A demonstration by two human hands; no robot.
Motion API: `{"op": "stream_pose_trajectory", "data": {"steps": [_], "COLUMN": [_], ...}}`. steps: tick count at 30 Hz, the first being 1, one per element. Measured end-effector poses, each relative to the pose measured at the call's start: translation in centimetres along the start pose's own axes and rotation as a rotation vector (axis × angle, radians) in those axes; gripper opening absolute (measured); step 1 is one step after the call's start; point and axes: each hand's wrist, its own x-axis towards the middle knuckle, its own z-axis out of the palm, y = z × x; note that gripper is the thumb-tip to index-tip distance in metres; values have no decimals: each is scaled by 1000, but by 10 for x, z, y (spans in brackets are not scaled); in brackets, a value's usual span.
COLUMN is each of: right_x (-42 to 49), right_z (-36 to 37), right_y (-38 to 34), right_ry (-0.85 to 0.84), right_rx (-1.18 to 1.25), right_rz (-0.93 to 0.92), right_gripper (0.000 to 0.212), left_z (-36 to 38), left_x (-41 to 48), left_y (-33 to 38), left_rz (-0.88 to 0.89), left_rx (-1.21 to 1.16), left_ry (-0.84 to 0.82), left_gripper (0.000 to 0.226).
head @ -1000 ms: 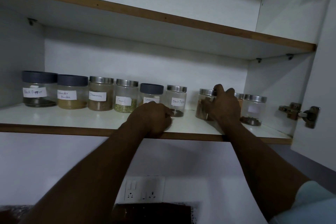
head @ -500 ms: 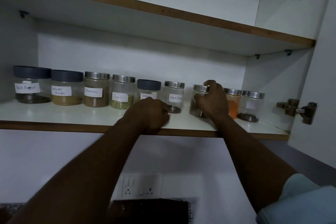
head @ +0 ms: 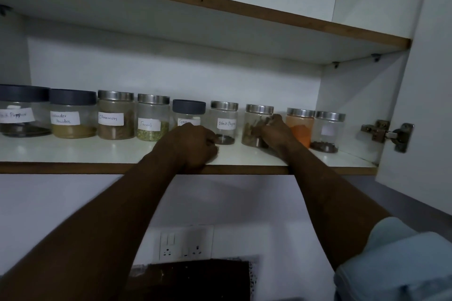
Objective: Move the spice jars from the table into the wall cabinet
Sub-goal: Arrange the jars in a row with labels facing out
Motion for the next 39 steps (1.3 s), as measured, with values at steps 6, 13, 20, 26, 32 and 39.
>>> {"op": "stream_pose_trajectory", "data": {"steps": [6,13,20,26,32,39], "right_x": [-3,1,-3,-1,4,6], "right_z": [6,4,3,-6,-3,-1], "right_y": [0,-1,-4,0,3,1], "right_ry": [4,-96,-104,-141,-145,-160], "right_rx": [-158,-133,-116,-47,-76,-110], "right_rz": [-91,18,25,70,42,44], "right_gripper": [82,80,89,78,81,81], "left_z": [0,2,-2,14,35,38], "left_x": [0,2,5,26,51,58], "left_y": [0,-2,17,45,57,56], "left_rz": [-3,14,39,54,22,8], "left_rx": [16,45,0,12,83,49], "left_ry": [-5,-20,-96,-113,-111,-91], "left_gripper": [38,39,37,42,37,37]}}
